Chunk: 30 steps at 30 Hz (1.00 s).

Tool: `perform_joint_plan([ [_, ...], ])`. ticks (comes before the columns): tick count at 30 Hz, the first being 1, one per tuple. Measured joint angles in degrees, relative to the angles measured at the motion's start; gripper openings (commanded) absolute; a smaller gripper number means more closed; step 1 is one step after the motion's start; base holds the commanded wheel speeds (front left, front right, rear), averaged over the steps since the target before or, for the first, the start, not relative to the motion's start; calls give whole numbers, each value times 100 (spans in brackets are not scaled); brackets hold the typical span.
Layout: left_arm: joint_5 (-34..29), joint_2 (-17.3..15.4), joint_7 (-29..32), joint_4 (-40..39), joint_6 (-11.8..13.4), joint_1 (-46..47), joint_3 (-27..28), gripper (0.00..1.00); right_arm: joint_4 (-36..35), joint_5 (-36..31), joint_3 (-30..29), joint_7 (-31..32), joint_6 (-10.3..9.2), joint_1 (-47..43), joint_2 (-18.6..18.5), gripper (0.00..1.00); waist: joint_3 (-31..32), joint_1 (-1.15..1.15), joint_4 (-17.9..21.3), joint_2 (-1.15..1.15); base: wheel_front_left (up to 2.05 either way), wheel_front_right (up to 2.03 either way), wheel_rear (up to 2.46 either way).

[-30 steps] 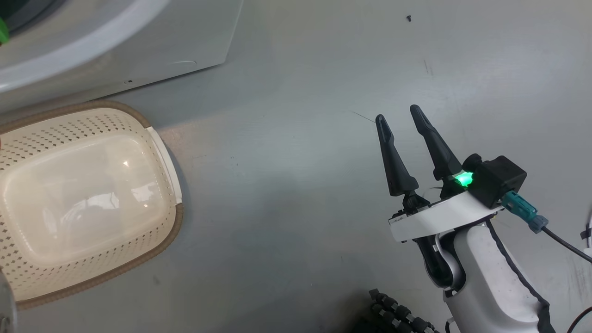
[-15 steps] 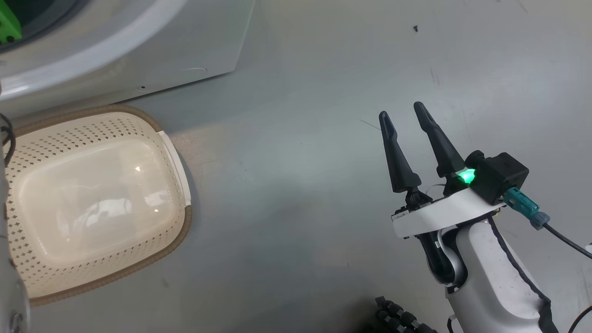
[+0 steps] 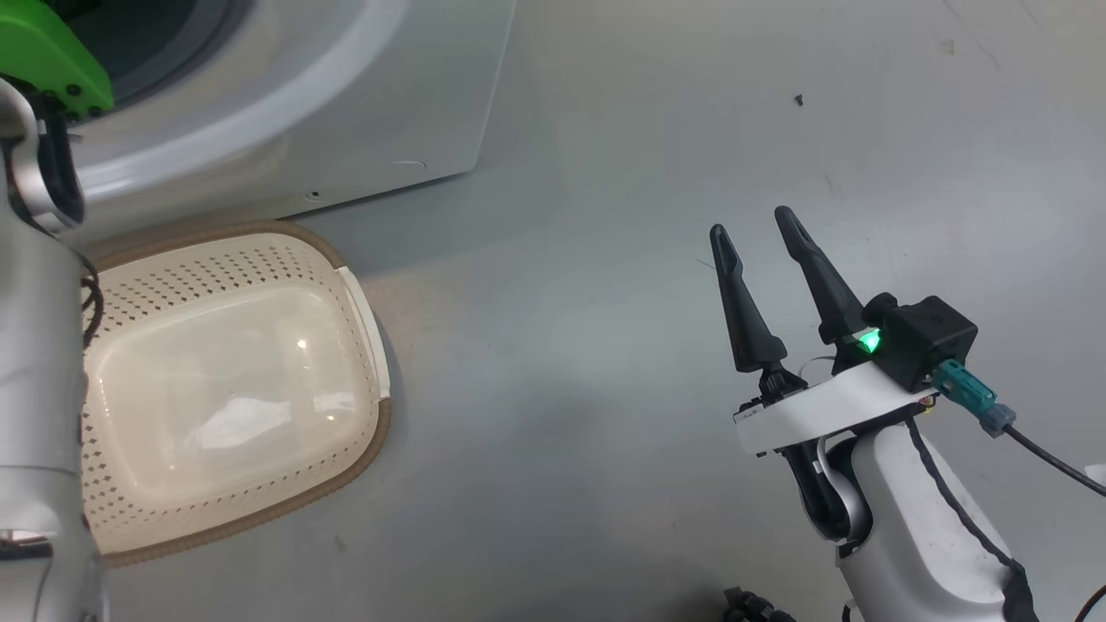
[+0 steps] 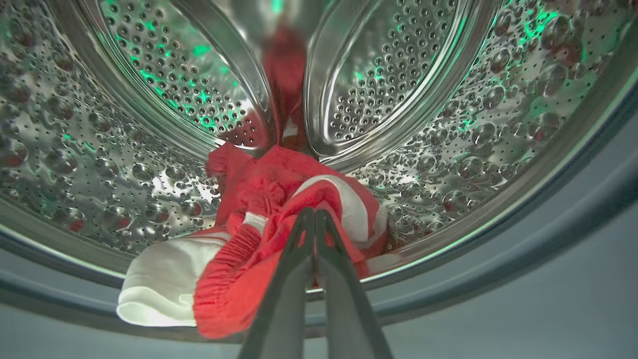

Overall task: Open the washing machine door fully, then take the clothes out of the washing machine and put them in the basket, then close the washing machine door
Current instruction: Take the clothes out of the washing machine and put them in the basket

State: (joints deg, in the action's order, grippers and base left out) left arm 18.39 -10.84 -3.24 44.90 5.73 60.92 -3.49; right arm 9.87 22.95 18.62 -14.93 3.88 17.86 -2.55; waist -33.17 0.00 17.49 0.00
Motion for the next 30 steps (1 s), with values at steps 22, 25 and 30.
perform_joint_plan([
  [22, -34, 487, -1105, -764, -148, -1325, -171, 0, 282, -402, -199, 0, 8, -665, -2, 100, 1167, 0, -488, 0, 0, 0, 0],
  [25, -34, 486, -1117, -895, -148, -1439, -159, 0, 312, -442, -208, 0, 9, -732, -2, 100, 1275, 0, -535, 0, 0, 0, 0],
  [30, -57, 530, -1121, -1301, -148, -1689, -160, 0, 339, -495, -285, 0, 9, -912, -2, 100, 1543, 0, -649, 0, 0, 0, 0],
])
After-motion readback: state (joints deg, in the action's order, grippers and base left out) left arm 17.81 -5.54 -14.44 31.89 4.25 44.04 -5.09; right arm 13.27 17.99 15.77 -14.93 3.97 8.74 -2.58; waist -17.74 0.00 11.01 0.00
